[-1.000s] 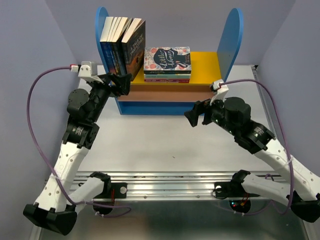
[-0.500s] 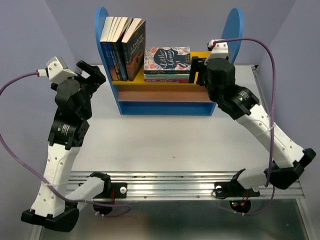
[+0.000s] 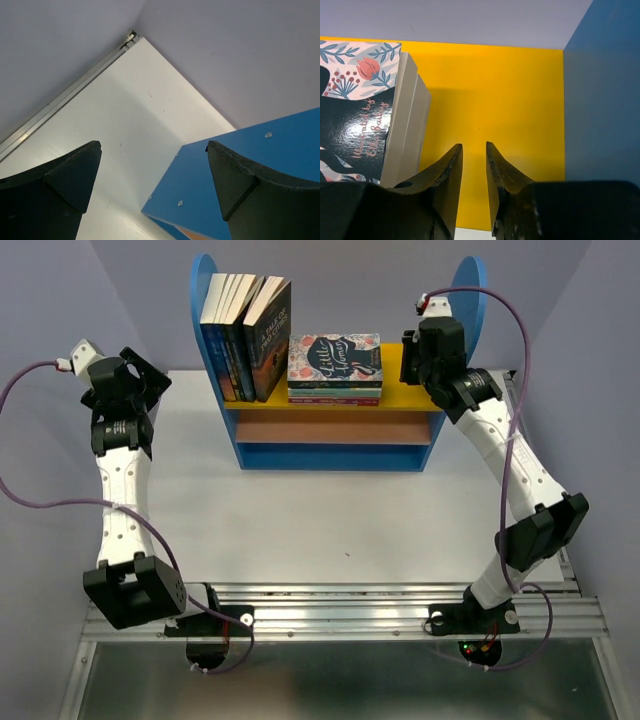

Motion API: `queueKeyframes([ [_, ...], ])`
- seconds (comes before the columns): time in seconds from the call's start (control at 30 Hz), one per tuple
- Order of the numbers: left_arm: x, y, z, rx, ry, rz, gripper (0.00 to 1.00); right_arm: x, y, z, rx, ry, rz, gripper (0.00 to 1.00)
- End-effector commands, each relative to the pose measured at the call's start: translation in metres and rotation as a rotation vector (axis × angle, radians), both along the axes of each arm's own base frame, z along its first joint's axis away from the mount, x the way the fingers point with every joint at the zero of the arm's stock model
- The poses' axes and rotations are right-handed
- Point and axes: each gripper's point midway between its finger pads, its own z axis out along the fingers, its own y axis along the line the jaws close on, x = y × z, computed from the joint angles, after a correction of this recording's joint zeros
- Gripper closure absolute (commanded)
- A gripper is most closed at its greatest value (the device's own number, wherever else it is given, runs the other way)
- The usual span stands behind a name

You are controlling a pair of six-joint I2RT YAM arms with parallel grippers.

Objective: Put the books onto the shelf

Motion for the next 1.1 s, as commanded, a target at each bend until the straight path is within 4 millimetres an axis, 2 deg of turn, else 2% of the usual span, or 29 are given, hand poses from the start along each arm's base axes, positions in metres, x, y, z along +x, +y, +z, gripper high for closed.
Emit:
queueKeyframes([
  [0.0,0.03,-0.014,0.036,0.012,-0.142,-0.166,0.01,0.006,0.004,0.013,-0.003,-0.03,0.058,0.7],
  [0.03,0.04,-0.021,0.034,0.014,-0.148,-0.219,0.01,0.009,0.003,0.005,-0.006,-0.013,0.067,0.75],
  [0.1,0.051,-0.025,0.033,0.025,-0.161,-0.267,0.01,0.012,0.004,-0.011,0.0,0.026,0.079,0.78],
  [0.17,0.062,-0.037,0.021,0.008,-0.154,-0.349,0.01,0.015,0.013,-0.022,0.019,0.044,0.14,0.8],
  [0.2,0.066,-0.04,0.021,0.008,-0.164,-0.373,0.01,0.016,0.013,-0.038,0.019,0.072,0.157,0.8],
  [0.23,0.072,-0.05,0.009,-0.011,-0.15,-0.434,0.01,0.015,0.018,-0.045,0.014,0.081,0.189,0.83],
  [0.3,0.08,-0.055,0.002,-0.028,-0.158,-0.474,0.01,0.013,0.028,-0.053,0.034,0.084,0.246,0.83],
  [0.33,0.083,-0.063,0.001,-0.035,-0.171,-0.524,0.01,0.012,0.03,-0.066,0.028,0.107,0.257,0.85],
  [0.43,0.091,-0.077,-0.028,-0.099,-0.147,-0.599,0.01,0.012,0.031,-0.078,0.036,0.126,0.26,0.87],
  [0.5,0.095,-0.078,-0.034,-0.103,-0.152,-0.601,0.01,0.011,0.037,-0.084,0.054,0.136,0.286,0.89],
  [0.57,0.1,-0.086,-0.045,-0.117,-0.139,-0.62,0.01,0.003,0.055,-0.094,0.093,0.166,0.384,0.88],
  [0.7,0.111,-0.109,-0.057,-0.128,-0.121,-0.689,0.01,-0.003,0.074,-0.105,0.166,0.206,0.464,0.9],
  [0.83,0.119,-0.132,-0.063,-0.119,-0.11,-0.738,0.01,-0.001,0.082,-0.114,0.2,0.232,0.483,0.93],
  [1.03,0.12,-0.139,-0.076,-0.128,-0.09,-0.742,0.01,-0.005,0.099,-0.113,0.262,0.245,0.526,0.94],
  [1.07,0.121,-0.14,-0.076,-0.128,-0.09,-0.742,0.01,-0.009,0.11,-0.114,0.255,0.247,0.541,0.94],
])
